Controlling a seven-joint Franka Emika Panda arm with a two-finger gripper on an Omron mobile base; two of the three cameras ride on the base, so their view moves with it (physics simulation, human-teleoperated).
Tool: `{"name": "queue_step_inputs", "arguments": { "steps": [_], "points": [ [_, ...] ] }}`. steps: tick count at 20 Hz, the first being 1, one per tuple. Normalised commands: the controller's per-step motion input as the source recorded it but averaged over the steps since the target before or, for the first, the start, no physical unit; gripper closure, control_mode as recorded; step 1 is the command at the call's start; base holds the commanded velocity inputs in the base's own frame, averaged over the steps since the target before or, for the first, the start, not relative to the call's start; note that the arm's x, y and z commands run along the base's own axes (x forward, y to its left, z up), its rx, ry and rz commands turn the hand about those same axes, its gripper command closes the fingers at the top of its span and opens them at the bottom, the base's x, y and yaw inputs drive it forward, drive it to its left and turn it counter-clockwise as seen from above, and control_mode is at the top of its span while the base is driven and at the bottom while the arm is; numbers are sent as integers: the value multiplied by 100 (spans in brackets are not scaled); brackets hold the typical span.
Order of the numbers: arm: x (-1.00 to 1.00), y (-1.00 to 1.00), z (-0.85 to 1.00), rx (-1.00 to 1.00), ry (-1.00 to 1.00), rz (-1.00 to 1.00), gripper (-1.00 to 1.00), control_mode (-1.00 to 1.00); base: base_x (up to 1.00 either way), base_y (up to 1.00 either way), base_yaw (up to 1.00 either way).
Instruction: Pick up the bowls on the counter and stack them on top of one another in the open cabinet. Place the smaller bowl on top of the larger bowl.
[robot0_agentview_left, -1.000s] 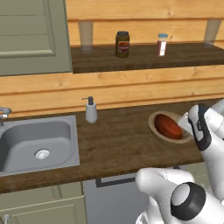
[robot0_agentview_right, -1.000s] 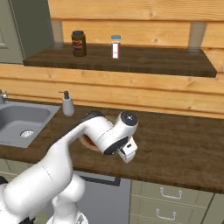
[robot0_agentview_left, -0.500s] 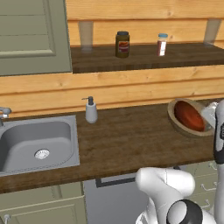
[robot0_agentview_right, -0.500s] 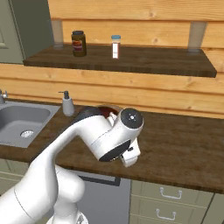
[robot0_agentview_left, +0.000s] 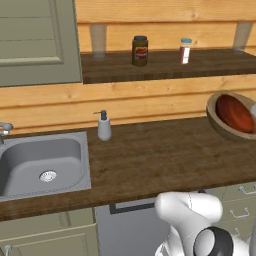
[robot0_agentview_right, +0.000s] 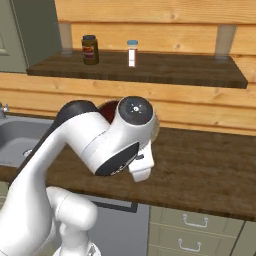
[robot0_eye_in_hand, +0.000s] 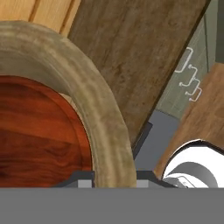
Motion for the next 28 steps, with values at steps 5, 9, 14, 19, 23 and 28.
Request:
{"name": "queue_step_inputs", "arguments": {
  "steps": [5,9,14,19,23,28],
  "points": [
    [-15,-5,81,1,-6,-13,100,-100,0,0,0],
    [11,0,78,0,0,-19,100,-100,0,0,0],
    [38,-2,67,1,0,-23,100,-100,0,0,0],
    [70,0,30,2,0,-28,100,-100,0,0,0],
    [87,0,0,7,0,-19,100,-100,0,0,0],
    [88,-3,0,7,2,-2,100,-100,0,0,0]
  ]
}}
